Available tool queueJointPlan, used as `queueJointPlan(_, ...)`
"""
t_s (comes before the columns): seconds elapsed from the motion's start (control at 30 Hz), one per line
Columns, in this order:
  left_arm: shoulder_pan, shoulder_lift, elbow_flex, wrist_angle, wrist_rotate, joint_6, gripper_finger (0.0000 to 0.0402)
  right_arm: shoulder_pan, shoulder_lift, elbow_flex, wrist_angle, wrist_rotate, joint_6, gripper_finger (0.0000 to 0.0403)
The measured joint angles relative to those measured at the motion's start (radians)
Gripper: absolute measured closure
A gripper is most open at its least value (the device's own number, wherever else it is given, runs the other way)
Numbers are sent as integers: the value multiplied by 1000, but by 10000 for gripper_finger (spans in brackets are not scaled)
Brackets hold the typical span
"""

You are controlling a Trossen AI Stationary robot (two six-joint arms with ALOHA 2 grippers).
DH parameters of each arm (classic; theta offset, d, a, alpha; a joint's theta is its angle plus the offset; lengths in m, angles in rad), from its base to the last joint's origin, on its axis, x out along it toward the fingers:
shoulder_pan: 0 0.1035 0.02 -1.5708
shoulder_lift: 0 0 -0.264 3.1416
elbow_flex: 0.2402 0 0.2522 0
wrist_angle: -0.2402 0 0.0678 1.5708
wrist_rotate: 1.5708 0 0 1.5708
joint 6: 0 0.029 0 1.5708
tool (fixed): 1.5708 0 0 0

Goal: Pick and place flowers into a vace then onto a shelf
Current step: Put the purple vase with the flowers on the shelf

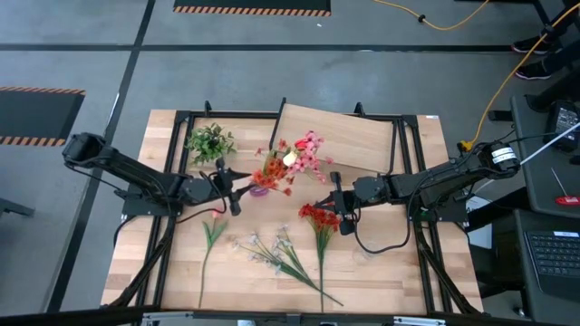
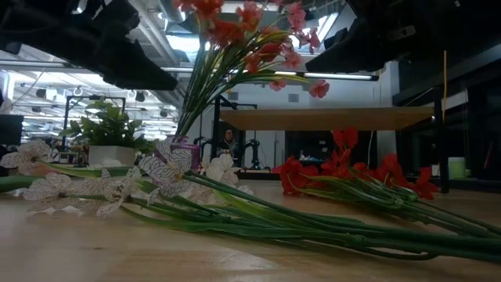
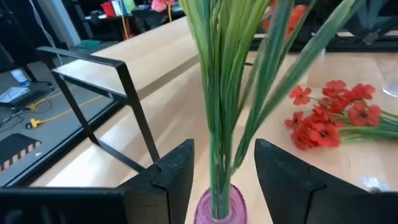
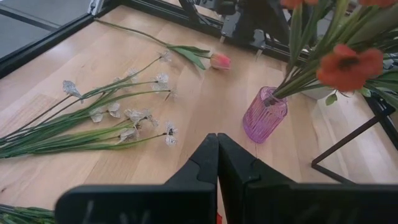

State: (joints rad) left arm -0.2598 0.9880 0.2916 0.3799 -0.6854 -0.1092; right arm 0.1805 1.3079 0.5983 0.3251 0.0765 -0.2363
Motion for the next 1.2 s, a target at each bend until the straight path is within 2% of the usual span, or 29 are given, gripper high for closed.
queueJointPlan(0.3,-52,-28,0,-45,4,-9,252,0,0,0,5,0,0,398)
queueJointPlan(0.57,-82,-28,0,-145,30,-14,281,0,0,0,7,0,0,398)
queueJointPlan(0.7,-80,-28,0,-146,9,-110,281,0,0,0,8,0,0,398)
queueJointPlan(1.0,-80,-6,0,-160,-9,-142,205,0,0,0,16,1,1,398)
queueJointPlan(1.2,-80,20,0,-160,-70,-140,152,0,0,0,17,1,1,398)
